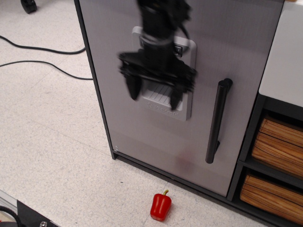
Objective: Open fridge
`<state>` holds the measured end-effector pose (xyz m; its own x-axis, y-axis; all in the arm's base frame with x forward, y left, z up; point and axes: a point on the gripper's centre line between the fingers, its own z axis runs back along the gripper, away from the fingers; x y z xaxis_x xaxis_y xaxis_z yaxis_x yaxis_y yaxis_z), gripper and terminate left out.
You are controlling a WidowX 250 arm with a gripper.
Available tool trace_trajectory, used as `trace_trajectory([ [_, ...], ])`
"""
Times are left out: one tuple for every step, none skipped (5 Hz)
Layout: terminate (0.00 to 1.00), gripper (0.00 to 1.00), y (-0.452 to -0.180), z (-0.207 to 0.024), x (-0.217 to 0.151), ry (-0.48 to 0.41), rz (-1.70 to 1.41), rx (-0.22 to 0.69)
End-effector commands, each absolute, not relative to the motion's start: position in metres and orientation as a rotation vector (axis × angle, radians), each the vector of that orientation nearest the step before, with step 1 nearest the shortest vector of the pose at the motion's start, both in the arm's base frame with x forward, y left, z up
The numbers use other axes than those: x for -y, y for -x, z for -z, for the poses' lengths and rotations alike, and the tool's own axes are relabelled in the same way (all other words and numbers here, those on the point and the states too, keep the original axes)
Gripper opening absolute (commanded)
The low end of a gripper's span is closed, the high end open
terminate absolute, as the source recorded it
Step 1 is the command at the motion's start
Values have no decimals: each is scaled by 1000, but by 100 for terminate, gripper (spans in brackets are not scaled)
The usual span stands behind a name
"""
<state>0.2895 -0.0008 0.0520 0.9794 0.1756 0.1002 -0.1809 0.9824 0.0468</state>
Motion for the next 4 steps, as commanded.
trace_trajectory([
  [0,100,-327,-52,40,45,-53,223],
  [0,100,-339,-51,54,75,-43,263],
  [0,100,-347,-48,70,82,-41,307],
  [0,100,-355,-45,77,44,-78,400],
])
